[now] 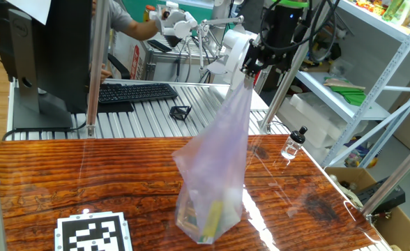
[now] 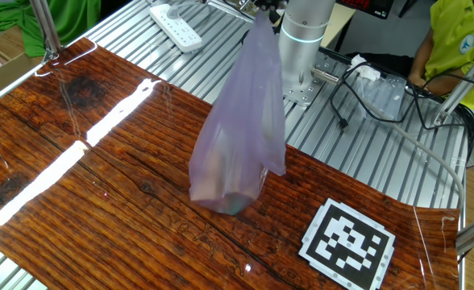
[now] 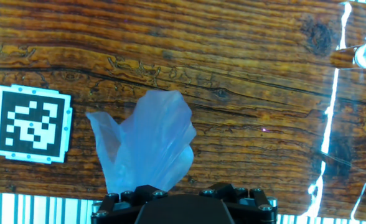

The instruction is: Pick up a bag of things

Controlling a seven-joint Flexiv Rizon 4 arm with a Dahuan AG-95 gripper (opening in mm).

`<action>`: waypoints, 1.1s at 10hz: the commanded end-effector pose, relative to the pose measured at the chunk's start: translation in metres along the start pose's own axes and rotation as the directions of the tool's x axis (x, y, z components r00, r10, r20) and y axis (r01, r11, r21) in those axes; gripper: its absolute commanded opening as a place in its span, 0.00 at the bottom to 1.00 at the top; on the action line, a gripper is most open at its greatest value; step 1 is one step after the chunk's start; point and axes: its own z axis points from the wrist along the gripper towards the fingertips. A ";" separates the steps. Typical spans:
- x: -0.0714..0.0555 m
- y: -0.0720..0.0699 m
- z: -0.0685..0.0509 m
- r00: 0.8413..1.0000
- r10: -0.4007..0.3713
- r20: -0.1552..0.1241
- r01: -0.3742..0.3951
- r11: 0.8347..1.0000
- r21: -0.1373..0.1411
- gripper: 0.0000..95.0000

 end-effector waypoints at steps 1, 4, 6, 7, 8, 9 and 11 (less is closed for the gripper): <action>0.000 0.001 0.002 1.000 0.004 0.001 -0.004 1.000 0.001 0.80; -0.004 0.003 0.015 1.000 0.003 0.005 -0.003 1.000 -0.002 0.80; -0.007 0.002 0.024 1.000 0.002 0.007 -0.002 1.000 -0.003 0.80; -0.008 0.001 0.026 1.000 0.004 0.007 -0.004 1.000 -0.004 0.80; -0.010 0.002 0.031 1.000 0.007 0.009 -0.007 1.000 -0.005 0.80; -0.011 0.003 0.034 1.000 0.011 0.011 -0.011 1.000 -0.005 0.80; -0.013 0.003 0.044 1.000 0.013 0.018 -0.013 1.000 -0.007 0.80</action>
